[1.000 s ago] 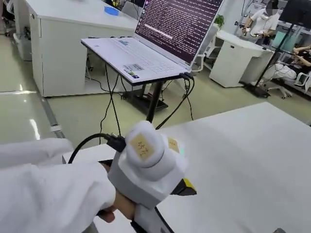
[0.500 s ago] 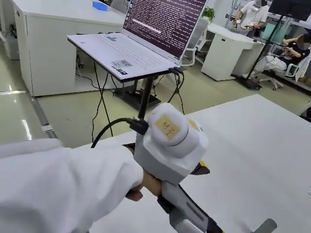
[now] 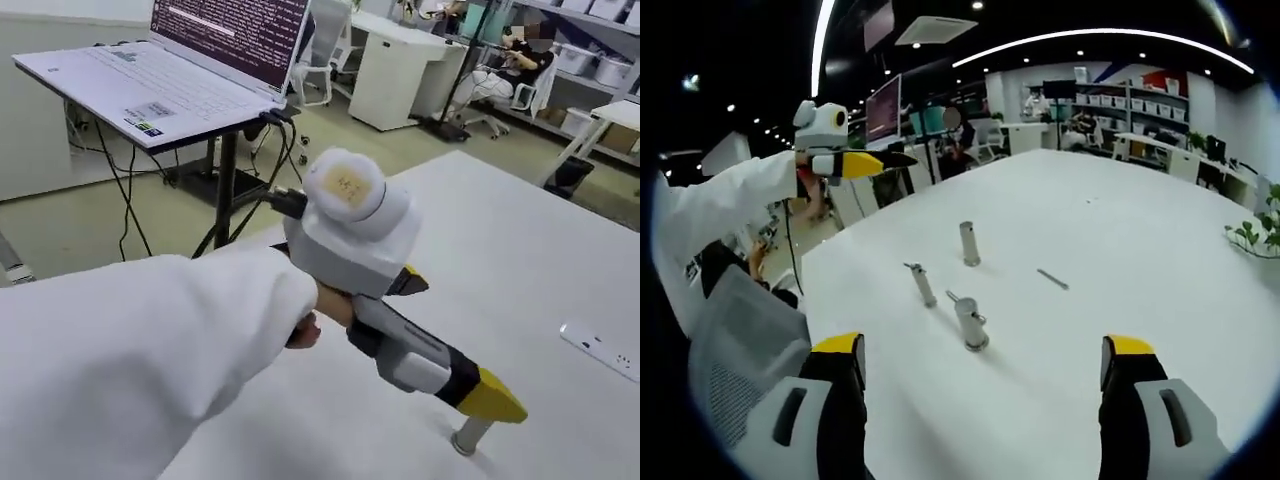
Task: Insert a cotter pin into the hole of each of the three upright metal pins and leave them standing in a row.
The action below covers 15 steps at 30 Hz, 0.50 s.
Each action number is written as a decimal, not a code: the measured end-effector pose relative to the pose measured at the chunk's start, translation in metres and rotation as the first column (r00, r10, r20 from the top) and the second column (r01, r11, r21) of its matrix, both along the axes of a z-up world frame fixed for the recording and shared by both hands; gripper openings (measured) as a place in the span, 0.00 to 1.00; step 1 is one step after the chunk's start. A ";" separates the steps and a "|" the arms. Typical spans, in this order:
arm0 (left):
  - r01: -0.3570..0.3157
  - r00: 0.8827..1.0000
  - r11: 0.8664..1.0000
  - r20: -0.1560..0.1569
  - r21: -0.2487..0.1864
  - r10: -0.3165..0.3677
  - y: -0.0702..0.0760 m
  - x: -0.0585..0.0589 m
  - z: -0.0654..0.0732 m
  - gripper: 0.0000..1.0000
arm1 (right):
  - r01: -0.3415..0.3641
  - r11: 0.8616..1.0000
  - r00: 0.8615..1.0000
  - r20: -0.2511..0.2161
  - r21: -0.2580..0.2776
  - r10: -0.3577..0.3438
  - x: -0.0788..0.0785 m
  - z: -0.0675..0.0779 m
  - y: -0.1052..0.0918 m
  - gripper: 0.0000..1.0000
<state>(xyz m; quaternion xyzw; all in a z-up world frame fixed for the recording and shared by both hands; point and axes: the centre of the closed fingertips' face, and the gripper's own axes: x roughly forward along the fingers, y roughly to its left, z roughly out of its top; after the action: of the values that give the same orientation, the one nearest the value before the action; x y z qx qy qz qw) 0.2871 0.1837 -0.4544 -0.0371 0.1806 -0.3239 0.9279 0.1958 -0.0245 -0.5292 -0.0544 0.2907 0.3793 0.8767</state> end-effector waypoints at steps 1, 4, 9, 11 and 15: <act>-0.005 1.000 1.000 0.000 -0.003 0.005 0.001 0.005 0.000 0.95 | 0.013 1.000 1.000 0.000 0.015 -0.013 0.001 0.001 -0.001 0.96; -0.018 1.000 1.000 -0.006 -0.008 0.018 0.002 0.021 -0.004 0.92 | 0.027 0.999 1.000 0.007 0.021 -0.027 0.001 0.001 -0.002 0.95; -0.029 0.999 1.000 -0.026 0.003 0.029 0.001 0.035 -0.010 0.90 | 0.053 0.998 0.999 0.007 0.045 -0.054 -0.004 0.002 -0.006 0.95; -0.031 0.999 0.999 -0.030 0.004 0.032 0.002 0.040 -0.012 0.89 | 0.065 0.996 0.998 0.006 0.054 -0.066 -0.006 0.002 -0.008 0.95; -0.040 0.999 0.999 -0.034 0.001 0.040 0.002 0.047 -0.015 0.87 | 0.075 0.997 0.997 0.016 0.019 -0.076 -0.010 -0.003 -0.013 0.94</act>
<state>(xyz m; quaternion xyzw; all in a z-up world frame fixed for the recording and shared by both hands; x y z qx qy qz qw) 0.3344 0.1862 -0.4698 -0.0462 0.1956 -0.3045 0.9311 0.1855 -0.0380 -0.5320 -0.0387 0.2817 0.3481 0.8933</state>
